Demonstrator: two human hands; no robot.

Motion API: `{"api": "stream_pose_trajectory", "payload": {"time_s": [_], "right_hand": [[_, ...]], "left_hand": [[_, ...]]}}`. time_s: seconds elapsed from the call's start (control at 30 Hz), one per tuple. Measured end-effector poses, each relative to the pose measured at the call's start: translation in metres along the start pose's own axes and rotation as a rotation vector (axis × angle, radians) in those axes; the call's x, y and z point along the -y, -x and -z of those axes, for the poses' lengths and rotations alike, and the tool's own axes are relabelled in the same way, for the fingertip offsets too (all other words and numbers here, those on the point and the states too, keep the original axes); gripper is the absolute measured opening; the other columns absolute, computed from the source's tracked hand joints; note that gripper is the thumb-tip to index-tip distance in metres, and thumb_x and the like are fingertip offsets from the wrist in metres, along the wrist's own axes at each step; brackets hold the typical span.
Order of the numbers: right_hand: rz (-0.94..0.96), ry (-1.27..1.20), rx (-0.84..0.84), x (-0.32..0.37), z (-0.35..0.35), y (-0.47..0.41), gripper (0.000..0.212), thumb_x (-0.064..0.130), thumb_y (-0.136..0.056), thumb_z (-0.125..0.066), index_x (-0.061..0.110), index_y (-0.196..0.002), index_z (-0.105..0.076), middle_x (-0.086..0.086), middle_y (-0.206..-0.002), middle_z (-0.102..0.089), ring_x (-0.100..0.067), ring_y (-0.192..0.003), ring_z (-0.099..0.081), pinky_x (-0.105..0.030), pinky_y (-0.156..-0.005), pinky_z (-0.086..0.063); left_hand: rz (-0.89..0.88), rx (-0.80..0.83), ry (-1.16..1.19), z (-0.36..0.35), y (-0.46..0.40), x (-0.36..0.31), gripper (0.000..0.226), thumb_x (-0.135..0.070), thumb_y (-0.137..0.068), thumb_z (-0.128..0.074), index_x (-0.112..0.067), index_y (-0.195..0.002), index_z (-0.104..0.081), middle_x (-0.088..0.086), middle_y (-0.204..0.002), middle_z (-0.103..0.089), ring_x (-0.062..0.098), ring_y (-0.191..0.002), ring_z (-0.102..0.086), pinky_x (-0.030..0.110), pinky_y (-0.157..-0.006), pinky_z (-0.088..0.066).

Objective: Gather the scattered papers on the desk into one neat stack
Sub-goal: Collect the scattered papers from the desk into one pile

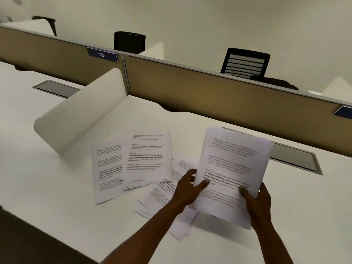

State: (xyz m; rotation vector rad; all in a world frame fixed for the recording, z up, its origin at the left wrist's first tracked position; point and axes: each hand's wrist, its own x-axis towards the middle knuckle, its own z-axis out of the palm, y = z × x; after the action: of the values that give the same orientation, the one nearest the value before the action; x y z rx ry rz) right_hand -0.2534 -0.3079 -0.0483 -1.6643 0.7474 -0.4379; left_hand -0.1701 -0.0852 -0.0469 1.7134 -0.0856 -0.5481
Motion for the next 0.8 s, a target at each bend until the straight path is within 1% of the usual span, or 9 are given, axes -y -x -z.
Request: {"api": "stream_pose_trajectory", "payload": {"time_s": [0.07, 0.17, 0.27, 0.4, 0.53, 0.6, 0.67, 0.73, 0.8], "right_hand": [[-0.083, -0.015, -0.005, -0.01, 0.009, -0.002, 0.052, 0.01, -0.083, -0.076, 0.017, -0.131, -0.055, -0.004, -0.114, -0.063, -0.027, -0.098, -0.061, -0.041, -0.09, -0.047], [-0.176, 0.026, -0.035, -0.019, 0.019, -0.009, 0.057, 0.006, -0.083, -0.075, 0.012, -0.135, -0.052, -0.01, -0.122, -0.061, -0.032, -0.107, -0.058, -0.048, -0.098, -0.046], [-0.23, 0.173, -0.061, -0.031, 0.034, -0.024, 0.06, 0.007, -0.084, -0.074, 0.007, -0.138, -0.05, -0.018, -0.133, -0.059, -0.04, -0.119, -0.055, -0.052, -0.105, -0.043], [-0.229, 0.478, -0.053, -0.026, 0.038, -0.052, 0.06, 0.014, -0.084, -0.074, 0.003, -0.137, -0.048, -0.024, -0.134, -0.057, -0.043, -0.122, -0.053, -0.047, -0.104, -0.042], [-0.173, 0.697, -0.054, -0.016, 0.018, -0.058, 0.074, 0.018, -0.081, -0.077, -0.002, -0.142, -0.04, -0.032, -0.135, -0.05, -0.048, -0.124, -0.048, -0.05, -0.103, -0.041], [-0.037, 0.761, -0.153, -0.009, 0.004, -0.045, 0.084, 0.018, -0.078, -0.078, -0.003, -0.146, -0.034, -0.034, -0.136, -0.044, -0.05, -0.125, -0.042, -0.056, -0.099, -0.04], [0.134, 0.727, -0.21, -0.001, -0.015, -0.02, 0.08, 0.018, -0.077, -0.078, 0.0, -0.144, -0.039, -0.029, -0.13, -0.05, -0.046, -0.117, -0.048, -0.052, -0.094, -0.044], [0.165, 0.637, -0.071, 0.003, -0.041, 0.017, 0.067, 0.024, -0.076, -0.079, 0.011, -0.135, -0.05, -0.016, -0.111, -0.065, -0.032, -0.095, -0.064, -0.035, -0.08, -0.049], [0.034, 0.603, 0.184, 0.0, -0.069, 0.054, 0.063, 0.039, -0.075, -0.08, 0.019, -0.128, -0.054, -0.004, -0.1, -0.071, -0.02, -0.084, -0.066, -0.025, -0.073, -0.047]], "left_hand": [[-0.003, -0.072, -0.216, 0.016, 0.007, 0.011, 0.06, -0.063, -0.079, -0.068, -0.032, -0.128, -0.055, -0.004, -0.118, -0.07, 0.01, -0.101, -0.067, 0.021, -0.078, -0.053], [-0.099, -0.161, -0.602, 0.047, 0.022, 0.042, 0.069, -0.063, -0.08, -0.066, -0.03, -0.139, -0.049, -0.003, -0.134, -0.057, 0.016, -0.127, -0.05, 0.031, -0.104, -0.044], [-0.163, -0.022, -0.847, 0.059, 0.044, 0.072, 0.095, -0.081, -0.069, -0.057, -0.038, -0.15, -0.033, -0.003, -0.16, -0.024, 0.02, -0.151, -0.015, 0.035, -0.123, -0.018], [-0.167, 0.125, -1.021, 0.058, 0.059, 0.096, 0.111, -0.092, -0.062, -0.046, -0.044, -0.155, -0.011, -0.004, -0.166, 0.013, 0.021, -0.152, 0.018, 0.043, -0.123, 0.01], [-0.152, 0.073, -1.069, 0.063, 0.061, 0.103, 0.104, -0.082, -0.07, -0.052, -0.04, -0.156, -0.012, -0.003, -0.165, 0.017, 0.022, -0.152, 0.019, 0.042, -0.121, 0.015], [-0.161, 0.053, -1.063, 0.067, 0.061, 0.104, 0.103, -0.082, -0.07, -0.051, -0.04, -0.156, -0.014, -0.003, -0.165, 0.014, 0.021, -0.153, 0.017, 0.04, -0.121, 0.015], [-0.181, 0.045, -1.072, 0.065, 0.06, 0.105, 0.101, -0.082, -0.071, -0.051, -0.04, -0.156, -0.016, -0.004, -0.165, 0.013, 0.021, -0.153, 0.015, 0.039, -0.121, 0.014], [-0.188, 0.042, -1.08, 0.062, 0.061, 0.105, 0.098, -0.078, -0.073, -0.053, -0.039, -0.156, -0.018, -0.004, -0.164, 0.012, 0.021, -0.153, 0.014, 0.038, -0.121, 0.013], [-0.197, 0.039, -1.058, 0.059, 0.062, 0.105, 0.093, -0.072, -0.075, -0.057, -0.039, -0.155, -0.023, -0.003, -0.165, 0.007, 0.022, -0.154, 0.009, 0.037, -0.121, 0.012]]}}
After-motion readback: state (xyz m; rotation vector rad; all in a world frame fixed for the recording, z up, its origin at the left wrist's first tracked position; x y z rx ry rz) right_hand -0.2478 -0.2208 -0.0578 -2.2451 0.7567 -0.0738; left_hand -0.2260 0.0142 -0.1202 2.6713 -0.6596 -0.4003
